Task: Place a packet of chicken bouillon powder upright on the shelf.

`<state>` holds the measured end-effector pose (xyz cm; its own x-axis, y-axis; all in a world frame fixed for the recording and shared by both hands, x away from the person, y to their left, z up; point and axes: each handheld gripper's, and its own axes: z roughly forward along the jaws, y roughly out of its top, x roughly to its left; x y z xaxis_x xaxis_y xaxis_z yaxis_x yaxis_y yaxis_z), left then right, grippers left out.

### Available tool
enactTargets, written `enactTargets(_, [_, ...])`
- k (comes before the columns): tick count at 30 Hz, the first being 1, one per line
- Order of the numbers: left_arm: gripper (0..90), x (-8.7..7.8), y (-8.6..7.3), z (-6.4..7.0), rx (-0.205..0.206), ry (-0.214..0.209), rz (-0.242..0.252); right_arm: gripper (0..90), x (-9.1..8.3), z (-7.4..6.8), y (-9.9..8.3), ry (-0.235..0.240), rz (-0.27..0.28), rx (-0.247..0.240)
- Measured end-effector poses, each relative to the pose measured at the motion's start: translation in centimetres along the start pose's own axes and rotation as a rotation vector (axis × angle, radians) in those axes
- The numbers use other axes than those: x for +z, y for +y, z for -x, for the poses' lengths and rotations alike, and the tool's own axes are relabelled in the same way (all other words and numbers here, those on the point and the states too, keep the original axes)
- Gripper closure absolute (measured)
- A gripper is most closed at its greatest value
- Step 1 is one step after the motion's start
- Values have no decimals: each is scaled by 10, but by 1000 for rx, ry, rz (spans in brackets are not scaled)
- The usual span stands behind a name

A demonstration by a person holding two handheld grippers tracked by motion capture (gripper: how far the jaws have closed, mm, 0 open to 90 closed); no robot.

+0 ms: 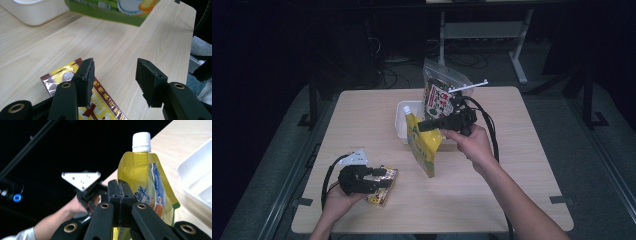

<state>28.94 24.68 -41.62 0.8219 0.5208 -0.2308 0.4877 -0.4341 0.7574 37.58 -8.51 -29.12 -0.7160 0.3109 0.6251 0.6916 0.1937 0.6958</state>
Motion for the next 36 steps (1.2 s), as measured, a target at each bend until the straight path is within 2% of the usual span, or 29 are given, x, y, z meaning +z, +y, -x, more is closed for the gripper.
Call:
enactTargets(6, [478,-1,-1,-1,-1,12,-1,899,-4,0,8,-32,62,12])
enactTargets(19, [445,-3,-2,-3,-3,51,-8,898,2,2,28,-116,167,34])
enactTargets(22, [442,-4,-2,-3,-2,55,-5,898,6,4,33,-150,178,31])
enactTargets(30, [440,-5,-3,-5,-6,58,-3,898,16,9,44,-189,243,61])
enactTargets(36, [439,-7,-3,-5,-6,58,3,898,23,11,53,-244,272,59])
